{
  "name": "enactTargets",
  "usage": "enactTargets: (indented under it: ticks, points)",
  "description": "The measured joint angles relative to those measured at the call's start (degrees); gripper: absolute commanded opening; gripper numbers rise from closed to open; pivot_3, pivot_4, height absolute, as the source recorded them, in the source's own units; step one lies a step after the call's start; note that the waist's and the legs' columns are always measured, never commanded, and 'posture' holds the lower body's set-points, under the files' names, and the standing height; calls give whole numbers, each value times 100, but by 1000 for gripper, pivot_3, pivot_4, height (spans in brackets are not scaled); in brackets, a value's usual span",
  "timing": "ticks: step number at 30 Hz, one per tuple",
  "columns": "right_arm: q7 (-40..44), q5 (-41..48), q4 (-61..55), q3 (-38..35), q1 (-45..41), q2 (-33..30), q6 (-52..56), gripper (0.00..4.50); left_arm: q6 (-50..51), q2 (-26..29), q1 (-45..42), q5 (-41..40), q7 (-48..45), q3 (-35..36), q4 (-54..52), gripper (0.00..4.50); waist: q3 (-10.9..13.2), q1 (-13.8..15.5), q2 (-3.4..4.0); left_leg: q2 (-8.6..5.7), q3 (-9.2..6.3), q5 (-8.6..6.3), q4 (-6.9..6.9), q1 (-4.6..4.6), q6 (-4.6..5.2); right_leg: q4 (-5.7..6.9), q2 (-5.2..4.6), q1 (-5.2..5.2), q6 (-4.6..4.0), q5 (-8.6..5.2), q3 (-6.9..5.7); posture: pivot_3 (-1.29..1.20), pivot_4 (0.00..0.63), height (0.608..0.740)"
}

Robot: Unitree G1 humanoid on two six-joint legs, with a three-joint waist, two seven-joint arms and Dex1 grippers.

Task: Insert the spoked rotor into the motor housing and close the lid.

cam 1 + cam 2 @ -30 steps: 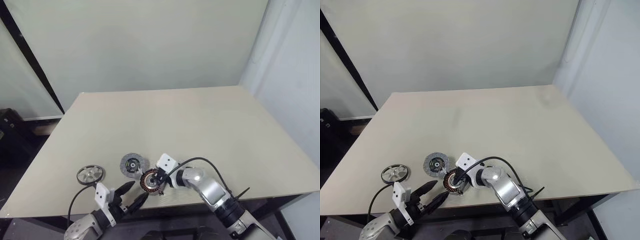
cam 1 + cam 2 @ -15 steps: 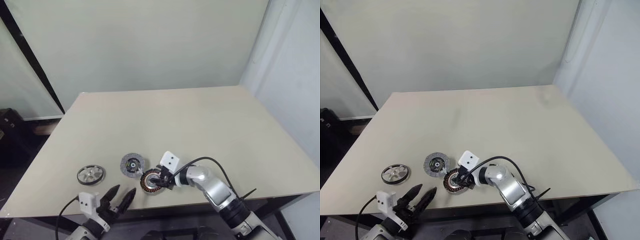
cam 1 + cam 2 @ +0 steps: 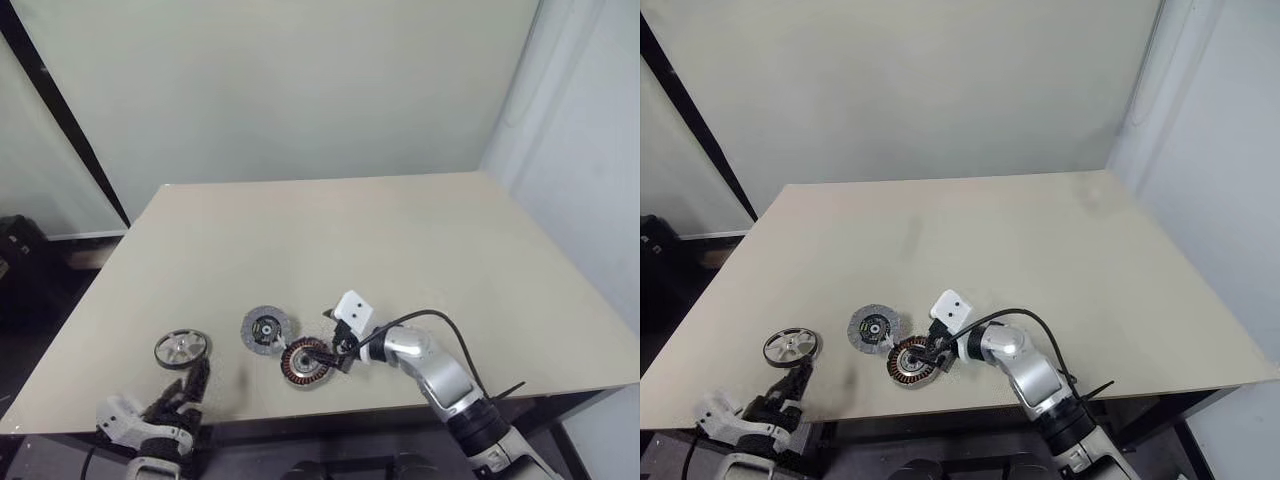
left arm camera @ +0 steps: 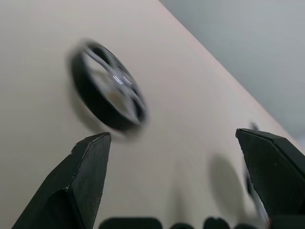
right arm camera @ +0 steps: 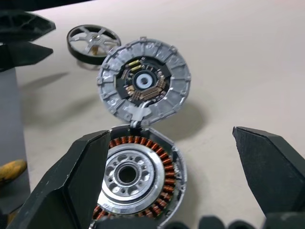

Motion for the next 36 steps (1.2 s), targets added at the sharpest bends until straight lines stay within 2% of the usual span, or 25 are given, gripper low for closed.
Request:
enactTargets:
  ticks: [7,15,23,27,36]
  points:
    - [-47,0,-28,-70,115,-64,-52,4487,-28,16,-426,-36,515,361,334,4500,-2,5,-7,-5,-1,-2,0,0,-3,-1,2,1,3,2,-1,0,0,740]
    - [-99,0,-118,-98,162,-79,-52,4487,242,274,-902,111,672,306,820,4500,-3,8,-8,-11,0,-2,0,0,-3,-1,7,3,4,3,-2,0,0,740]
    - [-96,5,-297,-103,234,-185,-47,4487,456,304,-1246,206,797,289,1092,4500,-7,5,-15,-12,0,-5,0,0,-9,-1,9,1,-1,8,-2,0,0,740]
    - [-95,6,-350,-106,262,-248,-34,4500,476,302,-1314,216,819,290,1128,3561,-7,5,-16,-11,1,-5,0,0,-9,-1,10,2,-1,8,-1,0,0,740]
    - [-72,10,-377,-109,357,-342,-21,4500,458,300,-1315,202,727,323,1135,313,-7,6,-17,-10,2,-5,0,0,-9,-1,9,3,-1,8,-1,0,0,740]
